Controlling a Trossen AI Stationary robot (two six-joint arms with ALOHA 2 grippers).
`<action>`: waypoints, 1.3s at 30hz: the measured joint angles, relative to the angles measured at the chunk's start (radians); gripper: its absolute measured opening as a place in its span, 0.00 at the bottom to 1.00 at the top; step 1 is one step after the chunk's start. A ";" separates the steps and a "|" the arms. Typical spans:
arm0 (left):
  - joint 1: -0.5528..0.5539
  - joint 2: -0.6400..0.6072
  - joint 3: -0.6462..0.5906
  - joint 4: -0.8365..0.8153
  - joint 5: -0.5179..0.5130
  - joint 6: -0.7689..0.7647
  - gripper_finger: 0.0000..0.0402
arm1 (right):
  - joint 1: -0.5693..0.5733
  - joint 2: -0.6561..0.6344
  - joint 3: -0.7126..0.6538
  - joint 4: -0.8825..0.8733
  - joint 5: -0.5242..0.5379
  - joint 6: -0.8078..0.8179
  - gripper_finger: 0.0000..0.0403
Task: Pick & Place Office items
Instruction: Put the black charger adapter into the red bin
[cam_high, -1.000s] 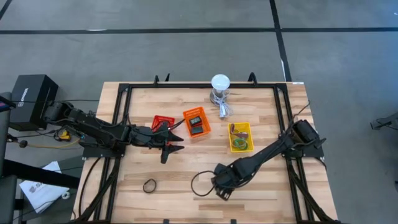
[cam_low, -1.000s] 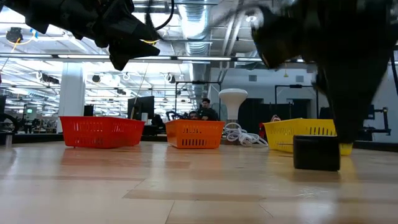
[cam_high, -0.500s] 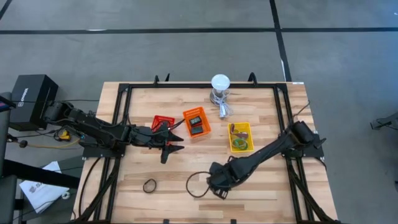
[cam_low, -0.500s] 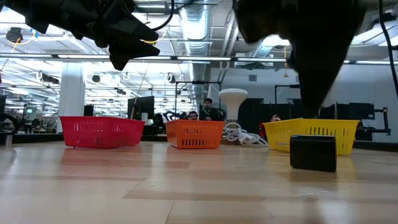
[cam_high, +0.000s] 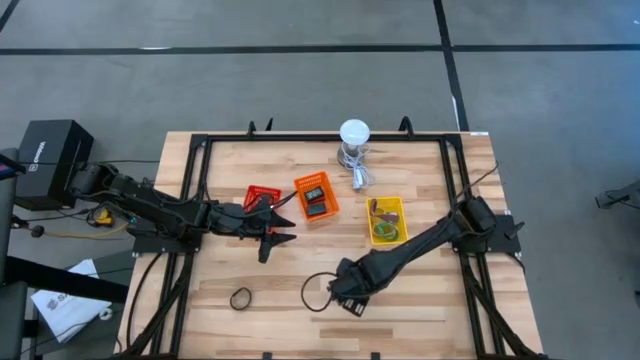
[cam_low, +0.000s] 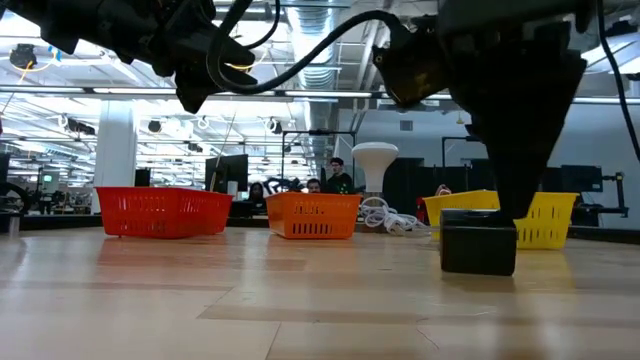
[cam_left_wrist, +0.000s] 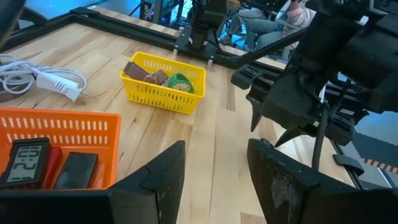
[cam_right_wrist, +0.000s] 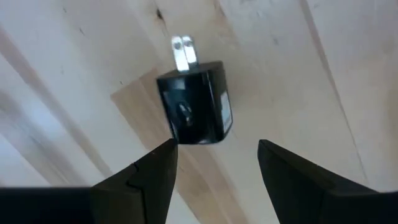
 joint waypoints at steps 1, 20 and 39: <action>0.000 0.000 0.000 0.000 0.000 0.000 0.42 | -0.002 0.001 0.000 -0.002 -0.004 -0.002 0.53; 0.000 0.000 0.000 0.003 0.000 0.000 0.42 | -0.013 0.009 0.000 0.054 0.001 -0.134 0.53; 0.000 0.000 0.000 0.016 0.000 0.000 0.42 | -0.031 0.009 0.000 0.098 0.009 -0.252 0.53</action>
